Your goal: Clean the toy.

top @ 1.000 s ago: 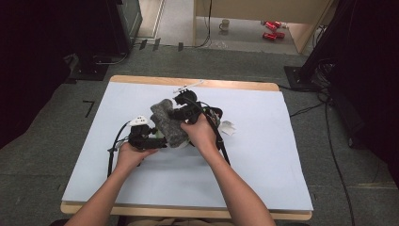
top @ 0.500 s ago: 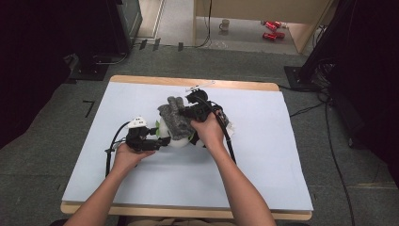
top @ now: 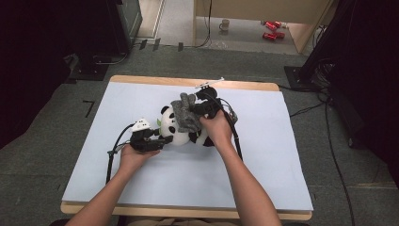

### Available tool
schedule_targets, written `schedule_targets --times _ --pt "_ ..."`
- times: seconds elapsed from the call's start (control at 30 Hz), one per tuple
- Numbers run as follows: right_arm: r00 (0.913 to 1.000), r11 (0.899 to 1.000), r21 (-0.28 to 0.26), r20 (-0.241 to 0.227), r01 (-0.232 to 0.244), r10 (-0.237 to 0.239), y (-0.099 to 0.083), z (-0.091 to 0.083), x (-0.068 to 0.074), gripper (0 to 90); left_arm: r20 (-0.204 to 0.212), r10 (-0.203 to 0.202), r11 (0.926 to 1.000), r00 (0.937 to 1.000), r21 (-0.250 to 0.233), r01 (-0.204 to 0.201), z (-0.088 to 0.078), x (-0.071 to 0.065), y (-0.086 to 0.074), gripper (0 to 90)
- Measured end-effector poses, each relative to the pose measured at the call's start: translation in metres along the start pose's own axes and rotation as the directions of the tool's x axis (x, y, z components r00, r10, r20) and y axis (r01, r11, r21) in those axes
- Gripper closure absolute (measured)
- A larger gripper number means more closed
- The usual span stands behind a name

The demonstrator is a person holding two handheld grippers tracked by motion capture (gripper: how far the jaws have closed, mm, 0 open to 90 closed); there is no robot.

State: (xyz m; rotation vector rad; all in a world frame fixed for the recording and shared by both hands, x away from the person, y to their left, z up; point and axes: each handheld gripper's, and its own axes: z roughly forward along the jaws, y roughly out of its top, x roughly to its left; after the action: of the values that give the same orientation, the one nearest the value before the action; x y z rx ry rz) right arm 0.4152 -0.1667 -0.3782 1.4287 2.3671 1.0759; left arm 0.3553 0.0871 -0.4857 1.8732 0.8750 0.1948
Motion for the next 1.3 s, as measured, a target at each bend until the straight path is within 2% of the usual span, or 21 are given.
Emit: schedule_targets --times 0.07,0.17,0.37,0.5,0.63,0.7,0.77,0.9,1.0,1.1,1.23,1.3 --pt "0.9999 1.000 -0.017 -0.010 -0.007 0.007 0.003 -0.005 0.003 83.2 -0.004 -0.015 0.9999 0.9999 0.003 0.015 -0.002 -0.001 0.003 53.0" --pt "0.9987 0.999 -0.054 -0.050 -0.008 0.006 0.010 -0.016 0.010 83.5 0.000 -0.036 0.9993 0.9993 -0.008 0.036 -0.003 -0.001 0.005 59.2" --pt "0.9921 0.994 -0.110 -0.120 0.021 -0.034 0.025 -0.033 0.036 83.8 0.001 -0.031 0.9994 0.9995 -0.015 0.031 -0.006 -0.004 0.010 62.2" --pt "0.9850 0.992 -0.118 -0.164 0.035 -0.054 0.029 -0.030 0.054 83.8 -0.002 -0.023 0.9996 0.9997 -0.016 0.023 -0.007 -0.004 0.012 61.9" --pt "0.9855 0.995 -0.069 -0.151 0.067 -0.077 0.025 -0.014 0.066 83.8 -0.001 -0.029 0.9993 0.9996 -0.026 0.029 -0.008 -0.006 0.013 61.5" --pt "0.9874 0.997 -0.029 -0.140 0.070 -0.074 0.019 0.000 0.065 83.7 -0.002 -0.030 0.9992 0.9995 -0.025 0.030 -0.009 -0.008 0.014 61.3" --pt "0.9907 0.996 0.013 -0.108 0.084 -0.083 0.012 0.012 0.061 83.5 -0.006 -0.043 0.9991 0.9991 0.004 0.043 -0.008 -0.007 0.015 61.4" --pt "0.9899 0.996 0.022 -0.118 0.081 -0.078 0.001 0.022 0.048 83.2 -0.015 -0.057 0.9972 0.9983 0.048 0.058 -0.004 -0.004 0.012 62.4" --pt "0.9882 0.993 0.034 -0.108 0.113 -0.109 -0.001 0.021 0.047 83.2 -0.010 -0.059 0.9962 0.9982 0.063 0.060 -0.004 -0.003 0.012 62.5" --pt "0.9863 0.987 0.053 -0.077 0.151 -0.146 -0.002 0.017 0.046 83.2 -0.006 -0.066 0.9954 0.9978 0.070 0.066 -0.004 -0.001 0.012 62.5" --pt "0.9881 0.987 0.069 -0.057 0.147 -0.143 -0.003 0.009 0.040 83.2 0.004 -0.079 0.9945 0.9969 0.069 0.078 -0.004 0.002 0.012 62.3" --pt "0.9908 0.989 0.072 -0.049 0.129 -0.126 -0.003 0.005 0.034 83.2 0.007 -0.074 0.9950 0.9972 0.068 0.073 -0.004 0.002 0.012 62.1"
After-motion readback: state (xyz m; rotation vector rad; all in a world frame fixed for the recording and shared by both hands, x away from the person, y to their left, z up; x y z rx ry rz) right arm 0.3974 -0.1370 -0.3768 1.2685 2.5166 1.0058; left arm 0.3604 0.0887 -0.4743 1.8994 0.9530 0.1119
